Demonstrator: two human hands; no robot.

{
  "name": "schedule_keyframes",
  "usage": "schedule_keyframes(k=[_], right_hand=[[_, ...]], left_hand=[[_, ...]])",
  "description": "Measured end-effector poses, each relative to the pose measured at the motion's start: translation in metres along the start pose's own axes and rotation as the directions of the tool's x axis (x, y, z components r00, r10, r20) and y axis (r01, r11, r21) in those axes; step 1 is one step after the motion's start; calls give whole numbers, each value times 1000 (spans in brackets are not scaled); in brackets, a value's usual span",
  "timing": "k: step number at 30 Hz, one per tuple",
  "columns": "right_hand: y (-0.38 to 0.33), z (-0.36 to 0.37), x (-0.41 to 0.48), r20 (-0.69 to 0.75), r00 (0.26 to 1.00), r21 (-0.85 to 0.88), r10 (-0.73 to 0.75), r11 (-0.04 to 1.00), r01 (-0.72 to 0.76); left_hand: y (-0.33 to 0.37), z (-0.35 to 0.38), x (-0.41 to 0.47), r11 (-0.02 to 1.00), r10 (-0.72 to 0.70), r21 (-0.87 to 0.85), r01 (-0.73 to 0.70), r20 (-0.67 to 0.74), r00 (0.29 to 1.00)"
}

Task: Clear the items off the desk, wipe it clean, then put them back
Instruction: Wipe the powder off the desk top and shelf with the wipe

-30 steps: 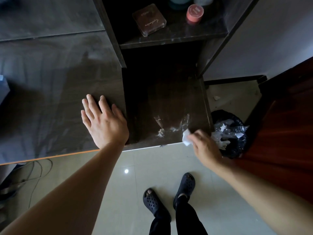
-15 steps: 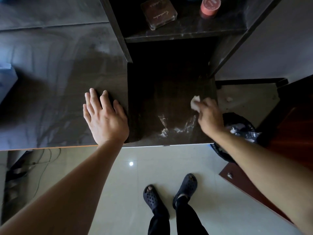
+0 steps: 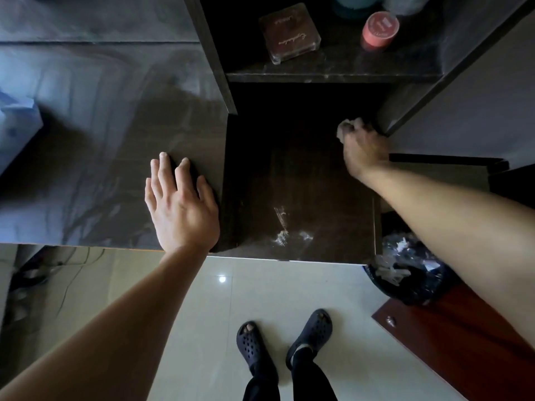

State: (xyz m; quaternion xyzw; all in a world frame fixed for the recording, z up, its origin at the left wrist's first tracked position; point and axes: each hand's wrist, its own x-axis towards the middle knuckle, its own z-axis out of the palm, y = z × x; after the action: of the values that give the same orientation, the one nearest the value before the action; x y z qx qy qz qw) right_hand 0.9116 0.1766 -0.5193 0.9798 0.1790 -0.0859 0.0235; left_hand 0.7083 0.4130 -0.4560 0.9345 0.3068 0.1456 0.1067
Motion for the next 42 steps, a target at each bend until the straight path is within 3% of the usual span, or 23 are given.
schedule_keyframes(k=[2, 4, 7, 10, 13, 14, 15, 17, 19, 21, 22, 24, 27, 30, 32, 35, 38, 40, 42], right_hand=[[-10, 5, 4, 44, 999, -160, -20, 987, 27], [-11, 10, 2, 64, 998, -206, -1, 978, 14], [-3, 15, -32, 80, 997, -35, 4, 999, -2], [-19, 29, -122, 38, 971, 161, -237, 960, 228], [-39, 42, -207, 104, 880, 436, -464, 816, 379], [-47, 38, -224, 199, 831, 497, -520, 784, 372], [-54, 35, -230, 198, 801, 516, -564, 755, 404], [-59, 31, -201, 67, 877, 499, -476, 777, 384], [-45, 32, -140, -16, 970, 424, -242, 877, 226], [-29, 30, -87, 24, 999, 437, -26, 900, 13], [-25, 36, -74, 16, 1000, 383, -7, 924, 0], [-41, 48, -85, -9, 999, 362, -50, 931, 50], [-75, 54, -163, 16, 976, 536, -218, 825, 176], [-83, 50, -228, 62, 853, 561, -518, 725, 399], [-80, 46, -223, 72, 811, 555, -581, 699, 451], [-79, 33, -150, -63, 927, 512, -370, 785, 348], [-64, 23, -65, -84, 988, 403, -129, 903, 152], [-65, 27, -47, -23, 996, 358, -92, 929, 94], [-80, 33, -69, -35, 984, 308, -173, 935, 176]], left_hand=[[0, -1, -1, 1000, 6, 0, -6, -3, 1000], [-1, -1, 0, 1000, 8, 6, -8, 6, 1000], [1, -1, 0, 1000, 8, -7, -7, 10, 1000], [0, -1, -1, 1000, 13, -12, -13, 7, 1000], [-1, -1, 0, 1000, 18, -11, -18, 6, 1000], [0, -1, 0, 1000, 19, -10, -19, 8, 1000], [-1, -1, 0, 1000, 18, -12, -18, 10, 1000], [-2, 0, 0, 1000, 15, -14, -15, 11, 1000], [-4, 1, -1, 1000, 12, -7, -12, 2, 1000], [-4, 1, -1, 1000, 16, -3, -16, -4, 1000], [-4, 0, -1, 1000, 17, -3, -17, -4, 1000], [-3, 1, 0, 1000, 19, -8, -19, -1, 1000], [-3, 0, -1, 1000, 23, -4, -23, 2, 1000], [-4, 0, 1, 999, 39, 21, -40, 30, 999], [-4, -1, 1, 998, 51, 19, -52, 55, 997], [-13, -7, 4, 995, 101, 15, -103, 104, 989], [-39, -16, 6, 955, 292, 19, -296, 121, 949], [-50, -20, 7, 931, 364, -5, -366, 112, 924], [-52, -21, 7, 932, 361, -19, -362, 105, 927]])
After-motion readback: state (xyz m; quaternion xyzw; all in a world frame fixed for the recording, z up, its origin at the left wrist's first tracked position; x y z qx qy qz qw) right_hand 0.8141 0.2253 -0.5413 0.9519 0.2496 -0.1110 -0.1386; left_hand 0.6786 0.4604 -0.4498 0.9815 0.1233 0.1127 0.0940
